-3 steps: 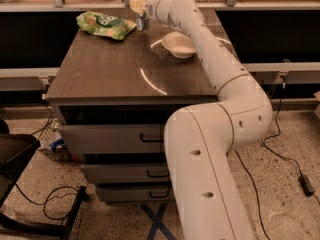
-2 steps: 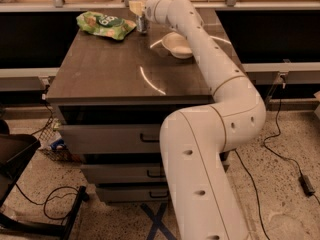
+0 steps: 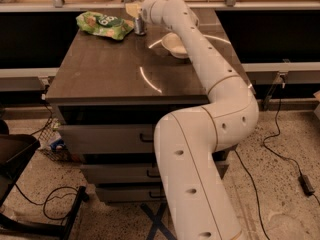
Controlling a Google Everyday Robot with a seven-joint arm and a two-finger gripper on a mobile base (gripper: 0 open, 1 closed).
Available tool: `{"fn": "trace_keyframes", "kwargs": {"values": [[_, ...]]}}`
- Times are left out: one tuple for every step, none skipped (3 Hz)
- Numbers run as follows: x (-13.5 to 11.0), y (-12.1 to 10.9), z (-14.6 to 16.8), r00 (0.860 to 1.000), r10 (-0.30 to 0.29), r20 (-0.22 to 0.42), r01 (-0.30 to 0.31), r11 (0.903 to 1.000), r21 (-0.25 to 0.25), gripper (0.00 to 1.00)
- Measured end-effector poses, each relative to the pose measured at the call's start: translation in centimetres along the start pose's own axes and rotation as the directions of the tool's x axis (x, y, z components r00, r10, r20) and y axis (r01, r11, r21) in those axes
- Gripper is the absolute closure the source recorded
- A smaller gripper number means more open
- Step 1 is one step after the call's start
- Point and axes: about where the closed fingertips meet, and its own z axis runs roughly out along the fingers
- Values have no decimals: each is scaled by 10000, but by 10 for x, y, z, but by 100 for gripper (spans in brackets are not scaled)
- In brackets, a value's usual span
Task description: Move redbull can near green rice chip bag
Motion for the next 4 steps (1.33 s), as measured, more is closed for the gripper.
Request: {"fn": "trace_keyframes", "kwargs": {"values": [[2,2,2,10000,8,-20,-8,10000,-29,57],[3,4,4,10000,15,-39,-16,10000,-57,35],[5,6,6,10000,23,-59,-23,10000,-85,12],[7,8,8,10000,29,-76,-30,9999,-110,0]]}}
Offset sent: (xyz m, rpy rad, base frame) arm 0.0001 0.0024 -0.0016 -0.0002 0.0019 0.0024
